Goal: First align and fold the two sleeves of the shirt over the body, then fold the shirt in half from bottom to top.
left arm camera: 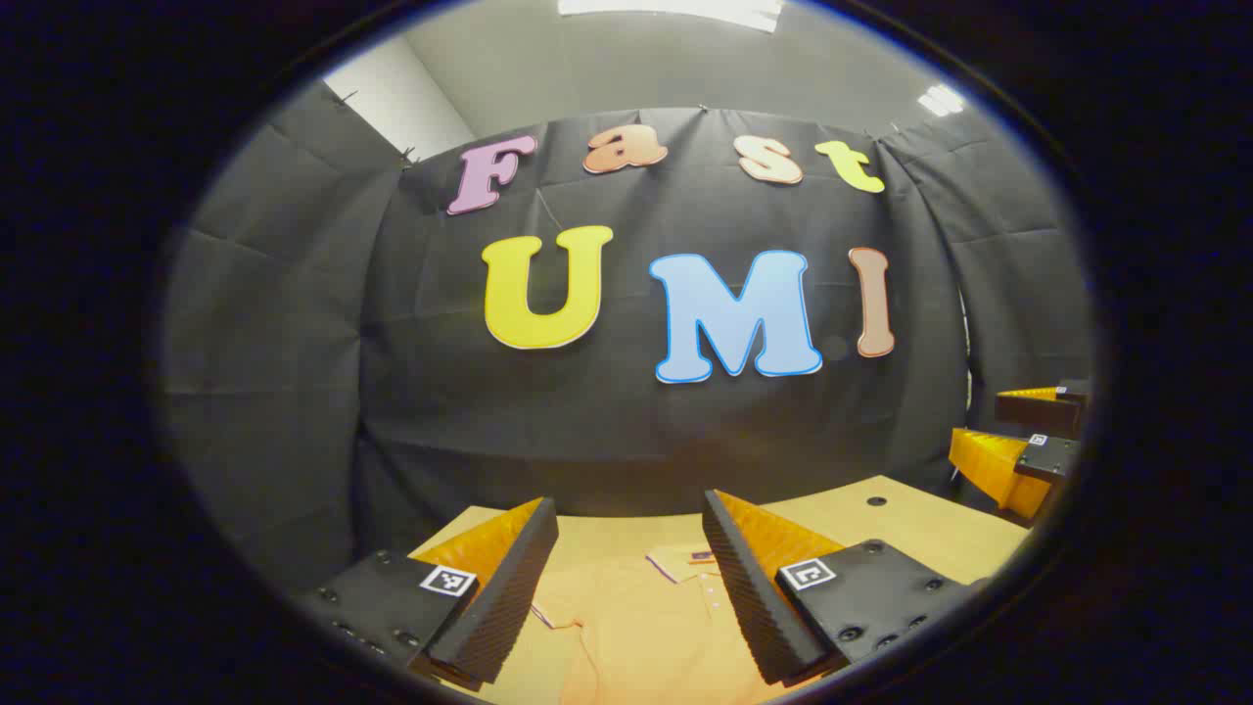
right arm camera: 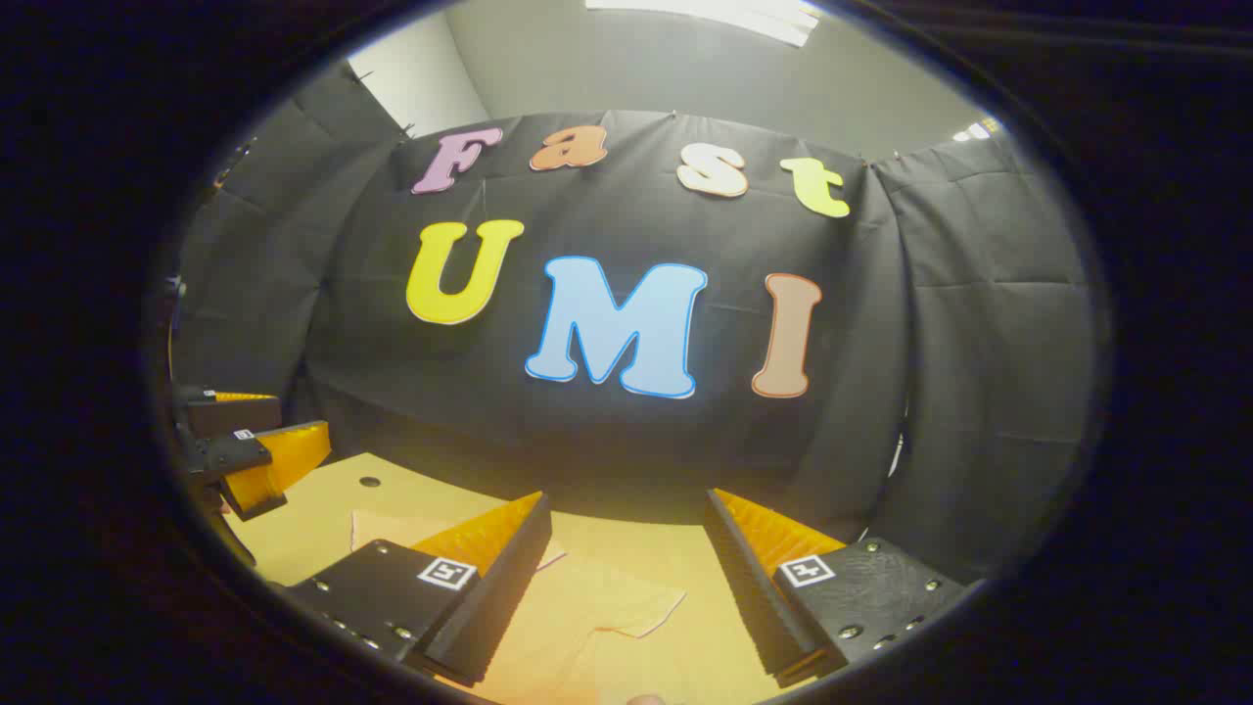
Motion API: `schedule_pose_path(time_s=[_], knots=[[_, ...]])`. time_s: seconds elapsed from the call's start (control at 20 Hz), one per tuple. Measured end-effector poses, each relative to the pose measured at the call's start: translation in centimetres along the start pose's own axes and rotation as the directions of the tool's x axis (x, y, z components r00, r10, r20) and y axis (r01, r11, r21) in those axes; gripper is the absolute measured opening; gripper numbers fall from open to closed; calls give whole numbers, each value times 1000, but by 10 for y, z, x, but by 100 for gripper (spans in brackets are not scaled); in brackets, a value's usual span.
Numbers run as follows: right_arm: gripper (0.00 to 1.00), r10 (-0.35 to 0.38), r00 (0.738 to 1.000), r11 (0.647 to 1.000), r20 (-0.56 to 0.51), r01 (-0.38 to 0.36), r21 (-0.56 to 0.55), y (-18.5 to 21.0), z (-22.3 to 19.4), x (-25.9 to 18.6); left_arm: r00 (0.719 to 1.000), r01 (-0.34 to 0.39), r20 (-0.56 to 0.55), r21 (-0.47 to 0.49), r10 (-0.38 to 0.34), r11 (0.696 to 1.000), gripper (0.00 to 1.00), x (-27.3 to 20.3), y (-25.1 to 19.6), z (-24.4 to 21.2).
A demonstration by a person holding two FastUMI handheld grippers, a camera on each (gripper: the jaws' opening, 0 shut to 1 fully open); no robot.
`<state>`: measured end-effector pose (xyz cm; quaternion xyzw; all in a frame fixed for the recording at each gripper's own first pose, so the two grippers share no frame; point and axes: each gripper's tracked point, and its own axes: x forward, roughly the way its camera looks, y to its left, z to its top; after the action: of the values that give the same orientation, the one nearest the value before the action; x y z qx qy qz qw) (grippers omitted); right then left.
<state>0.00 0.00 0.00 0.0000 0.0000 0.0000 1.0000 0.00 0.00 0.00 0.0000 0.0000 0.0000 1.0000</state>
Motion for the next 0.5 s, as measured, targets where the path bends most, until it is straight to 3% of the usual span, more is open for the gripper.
schedule_pose_path(time_s=[0.5], knots=[[96,-12,999,1000,-32,13,26,15,-3,-2,999,25,-20,-27,-26,999,98,7,4,-10]])
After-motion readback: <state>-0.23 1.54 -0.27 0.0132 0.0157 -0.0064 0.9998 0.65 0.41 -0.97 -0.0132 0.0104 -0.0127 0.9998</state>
